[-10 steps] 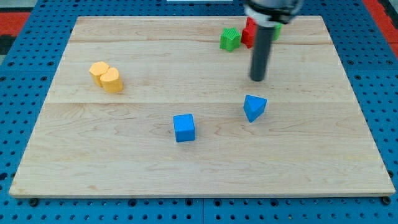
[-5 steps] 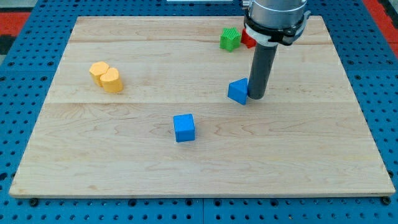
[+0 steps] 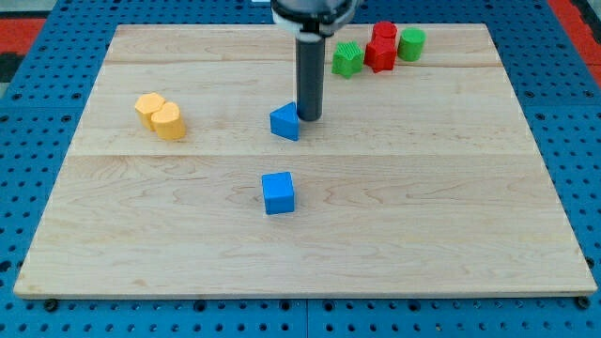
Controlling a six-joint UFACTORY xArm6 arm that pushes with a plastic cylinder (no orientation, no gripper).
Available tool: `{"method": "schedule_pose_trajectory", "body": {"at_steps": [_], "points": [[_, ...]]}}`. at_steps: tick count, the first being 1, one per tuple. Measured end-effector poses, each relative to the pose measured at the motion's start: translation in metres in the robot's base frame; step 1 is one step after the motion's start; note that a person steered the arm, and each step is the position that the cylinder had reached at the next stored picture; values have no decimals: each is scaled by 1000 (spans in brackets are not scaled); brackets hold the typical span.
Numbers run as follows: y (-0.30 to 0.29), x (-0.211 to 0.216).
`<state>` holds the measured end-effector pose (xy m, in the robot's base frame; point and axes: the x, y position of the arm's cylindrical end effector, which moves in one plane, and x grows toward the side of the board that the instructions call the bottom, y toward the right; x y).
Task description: Push the blue triangle into the blue cube
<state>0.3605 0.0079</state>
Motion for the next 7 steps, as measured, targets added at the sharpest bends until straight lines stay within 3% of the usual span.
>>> {"method": "schedule_pose_trajectory", "body": {"at_steps": [2,6,7], "points": [[-9,-17],[-19,44],[-38,33]]}}
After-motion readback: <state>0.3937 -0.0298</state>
